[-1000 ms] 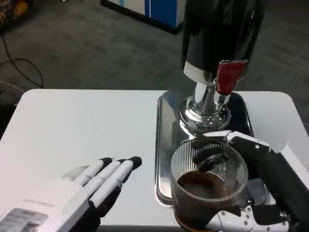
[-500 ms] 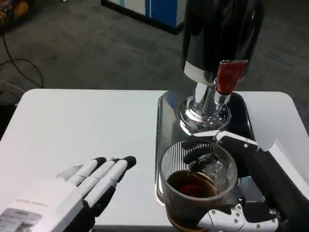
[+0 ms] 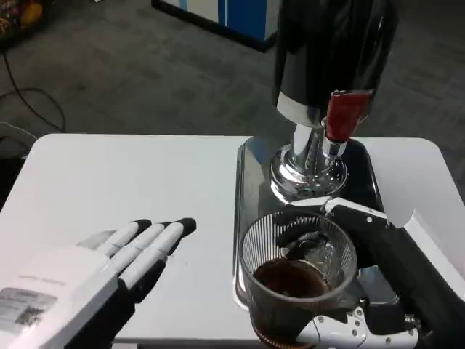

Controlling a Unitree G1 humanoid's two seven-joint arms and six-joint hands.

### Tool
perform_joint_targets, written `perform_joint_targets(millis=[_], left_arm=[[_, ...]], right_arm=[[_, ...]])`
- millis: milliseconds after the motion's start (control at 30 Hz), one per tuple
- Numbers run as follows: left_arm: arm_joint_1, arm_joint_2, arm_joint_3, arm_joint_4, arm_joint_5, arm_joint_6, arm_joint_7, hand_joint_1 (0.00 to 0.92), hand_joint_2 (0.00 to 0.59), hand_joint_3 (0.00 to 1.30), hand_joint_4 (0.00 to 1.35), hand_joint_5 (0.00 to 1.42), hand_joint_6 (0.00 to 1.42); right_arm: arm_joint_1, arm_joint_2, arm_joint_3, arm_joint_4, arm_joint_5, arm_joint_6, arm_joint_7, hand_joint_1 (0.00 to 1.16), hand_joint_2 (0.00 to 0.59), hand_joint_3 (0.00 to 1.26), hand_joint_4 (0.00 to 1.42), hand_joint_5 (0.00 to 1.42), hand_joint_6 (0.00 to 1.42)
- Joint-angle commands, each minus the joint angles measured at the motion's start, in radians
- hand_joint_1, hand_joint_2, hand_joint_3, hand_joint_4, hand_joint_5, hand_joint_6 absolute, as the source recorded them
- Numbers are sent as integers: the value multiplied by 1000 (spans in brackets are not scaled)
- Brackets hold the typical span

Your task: Grasp the cup under the faucet to collect the drink, then remove the cup.

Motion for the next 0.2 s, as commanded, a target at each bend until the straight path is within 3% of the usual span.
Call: perform_joint_targets(millis=[33,200], left_arm=[[-2,31,-3,-25,-1,14,0,0,126,0,0,0,58],[-1,49,-5,-25,-4,17,2,0,127,0,0,0,57]], right_arm=[[-9,4,-1,-10,8,-5,-12,802,197,1058,1267,1424,1424],[-8,4,-1,-11,7,-2,-11,802,197,1058,1270,1424,1424]])
